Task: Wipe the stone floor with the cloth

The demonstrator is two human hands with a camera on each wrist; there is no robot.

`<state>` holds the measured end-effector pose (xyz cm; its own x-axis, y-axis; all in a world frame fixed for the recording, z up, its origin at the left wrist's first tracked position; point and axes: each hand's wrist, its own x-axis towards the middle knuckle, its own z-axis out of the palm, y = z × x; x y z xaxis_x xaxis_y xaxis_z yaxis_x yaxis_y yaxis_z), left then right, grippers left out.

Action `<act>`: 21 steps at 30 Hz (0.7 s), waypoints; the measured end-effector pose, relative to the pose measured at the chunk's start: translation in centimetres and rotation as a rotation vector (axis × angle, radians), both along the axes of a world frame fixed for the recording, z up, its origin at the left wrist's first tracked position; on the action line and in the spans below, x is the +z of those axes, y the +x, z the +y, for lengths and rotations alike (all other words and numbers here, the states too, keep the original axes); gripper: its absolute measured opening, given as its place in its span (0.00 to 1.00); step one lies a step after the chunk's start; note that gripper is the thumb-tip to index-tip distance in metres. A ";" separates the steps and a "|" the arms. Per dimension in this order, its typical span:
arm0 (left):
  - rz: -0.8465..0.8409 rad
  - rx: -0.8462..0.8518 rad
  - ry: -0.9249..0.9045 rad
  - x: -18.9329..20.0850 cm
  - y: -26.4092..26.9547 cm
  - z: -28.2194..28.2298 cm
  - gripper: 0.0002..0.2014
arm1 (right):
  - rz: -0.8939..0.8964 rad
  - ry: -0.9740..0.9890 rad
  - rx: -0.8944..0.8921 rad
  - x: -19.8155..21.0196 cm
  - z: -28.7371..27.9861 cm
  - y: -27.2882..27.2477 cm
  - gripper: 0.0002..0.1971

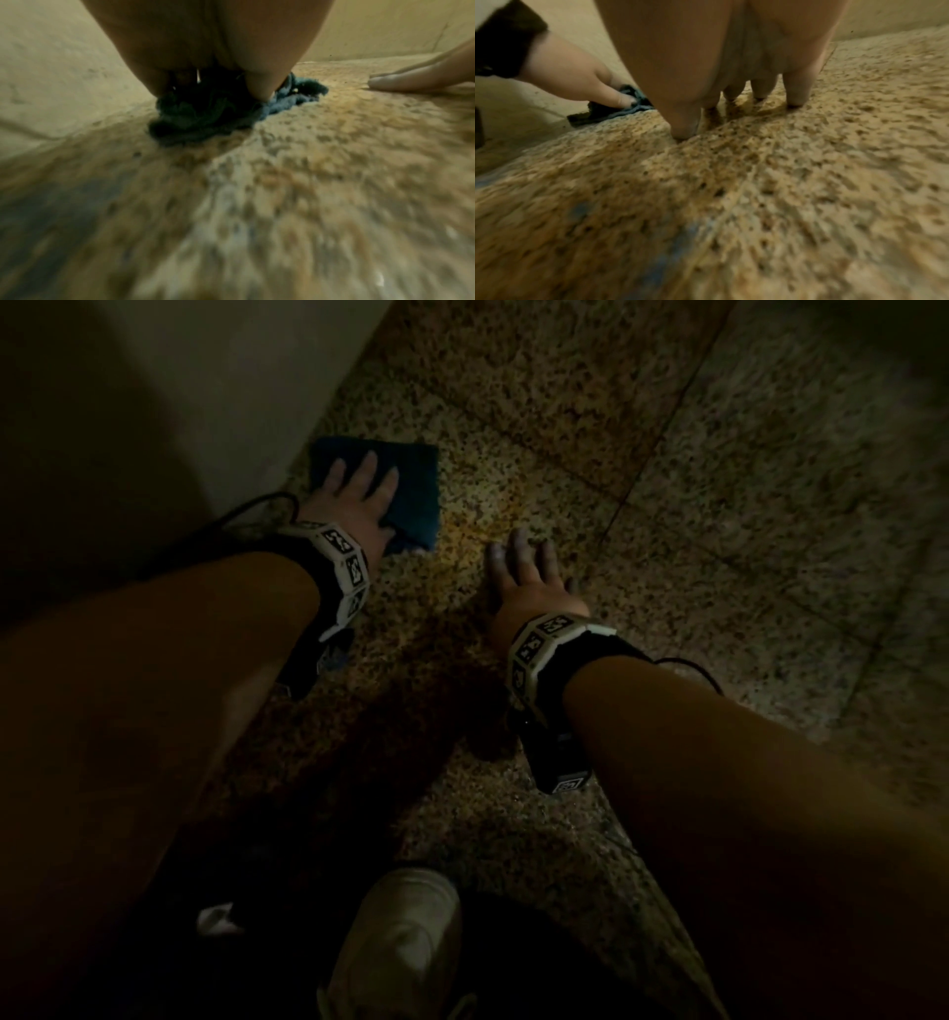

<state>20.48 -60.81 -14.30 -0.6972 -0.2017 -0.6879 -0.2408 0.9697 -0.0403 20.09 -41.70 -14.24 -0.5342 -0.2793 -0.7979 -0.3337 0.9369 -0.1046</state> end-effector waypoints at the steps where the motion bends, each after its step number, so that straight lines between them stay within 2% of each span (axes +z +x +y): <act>1: 0.006 -0.009 0.000 0.0 0.2 -0.2 0.30 | 0.003 -0.001 0.001 0.0 0.0 0.0 0.41; 4: 0.005 -0.017 0.021 -0.2 1.5 -0.3 0.31 | 0.000 -0.010 0.007 0.3 0.4 -0.1 0.41; 8: -0.015 -0.030 -0.038 -0.2 5.8 0.1 0.31 | -0.041 -0.015 0.039 1.2 1.0 -0.4 0.42; 12: -0.051 0.047 0.031 -0.2 10.5 0.0 0.31 | -0.009 -0.008 0.061 1.0 1.4 0.0 0.43; 15: -0.071 0.070 0.012 0.2 13.3 0.3 0.31 | 0.006 0.013 0.048 1.3 0.8 0.5 0.43; 21: -0.071 0.019 -0.012 0.0 15.8 -0.1 0.32 | 0.000 0.054 -0.010 1.5 -0.1 1.2 0.46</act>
<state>36.26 -60.93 -14.25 -0.6430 -0.2226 -0.7328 -0.2548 0.9645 -0.0694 21.29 -41.80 -12.75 -0.5370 -0.2301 -0.8116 -0.3241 0.9445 -0.0533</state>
